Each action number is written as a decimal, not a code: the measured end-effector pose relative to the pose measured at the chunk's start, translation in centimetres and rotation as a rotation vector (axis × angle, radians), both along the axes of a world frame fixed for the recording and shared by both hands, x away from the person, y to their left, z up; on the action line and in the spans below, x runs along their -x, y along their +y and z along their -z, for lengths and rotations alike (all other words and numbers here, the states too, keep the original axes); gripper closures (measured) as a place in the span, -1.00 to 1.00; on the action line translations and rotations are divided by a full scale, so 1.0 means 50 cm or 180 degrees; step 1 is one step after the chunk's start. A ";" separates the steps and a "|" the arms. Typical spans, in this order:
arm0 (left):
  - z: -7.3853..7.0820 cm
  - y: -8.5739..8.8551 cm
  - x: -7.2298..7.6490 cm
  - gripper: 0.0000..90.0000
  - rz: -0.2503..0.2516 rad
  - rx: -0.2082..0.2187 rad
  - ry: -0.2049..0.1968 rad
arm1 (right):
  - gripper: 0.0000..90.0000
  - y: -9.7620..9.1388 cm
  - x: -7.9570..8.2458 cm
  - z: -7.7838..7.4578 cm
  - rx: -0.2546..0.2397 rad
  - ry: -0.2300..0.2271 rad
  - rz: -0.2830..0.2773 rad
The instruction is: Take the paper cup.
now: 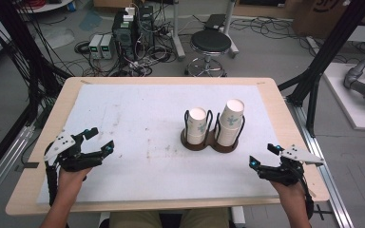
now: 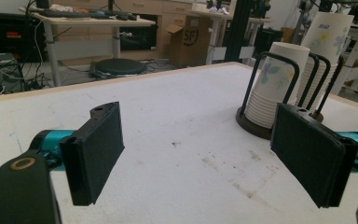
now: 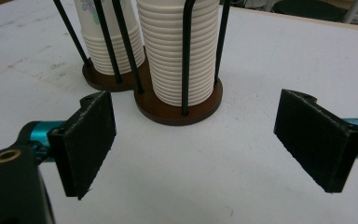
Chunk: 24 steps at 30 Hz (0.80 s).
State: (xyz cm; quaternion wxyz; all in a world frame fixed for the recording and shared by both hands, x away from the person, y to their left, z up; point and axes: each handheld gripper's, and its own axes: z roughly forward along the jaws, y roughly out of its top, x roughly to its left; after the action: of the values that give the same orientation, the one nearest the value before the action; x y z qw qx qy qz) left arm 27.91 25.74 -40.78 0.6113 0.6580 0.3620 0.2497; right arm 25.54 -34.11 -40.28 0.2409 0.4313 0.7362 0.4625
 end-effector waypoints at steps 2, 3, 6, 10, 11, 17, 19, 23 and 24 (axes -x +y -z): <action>0.000 -0.003 -0.003 -0.62 0.0011 0.0038 0.0011 | -0.71 0.000 -0.001 0.001 -0.0014 0.0012 -0.0006; 0.000 -0.003 -0.003 -0.62 0.0011 0.0038 0.0011 | -0.71 0.000 -0.001 0.001 -0.0014 0.0012 -0.0006; -0.003 -0.009 -0.011 -0.62 0.0034 0.0064 0.0032 | -0.71 -0.001 -0.003 0.002 -0.0032 0.0016 -0.0030; -0.006 -0.015 -0.019 -0.62 0.0089 0.0057 0.0035 | -0.71 -0.001 -0.003 0.004 -0.0023 0.0024 -0.0053; -0.009 -0.018 -0.023 -0.62 0.0119 0.0062 0.0034 | -0.71 -0.001 -0.003 0.005 -0.0024 0.0039 -0.0062; -0.043 -0.049 -0.043 -0.63 0.0342 0.0124 0.0023 | -0.71 -0.002 0.001 -0.003 -0.0052 0.0020 -0.0024; -0.062 -0.068 -0.056 -0.63 0.0433 0.0137 0.0000 | -0.71 0.001 0.001 -0.007 -0.0054 0.0001 -0.0031; -0.118 -0.135 -0.087 -0.63 0.0712 0.0031 -0.0116 | -0.71 0.008 0.000 -0.007 -0.0032 0.0008 -0.0064; -0.127 -0.149 -0.093 -0.64 0.0766 -0.0024 -0.0129 | -0.71 0.009 -0.001 -0.007 -0.0025 -0.0001 -0.0071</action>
State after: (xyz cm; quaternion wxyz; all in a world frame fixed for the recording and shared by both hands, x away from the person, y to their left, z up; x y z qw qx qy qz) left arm 32.59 18.29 -34.43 0.6416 0.6938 0.2670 0.1892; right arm 25.58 -33.67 -39.95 0.2342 0.4240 0.7391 0.4681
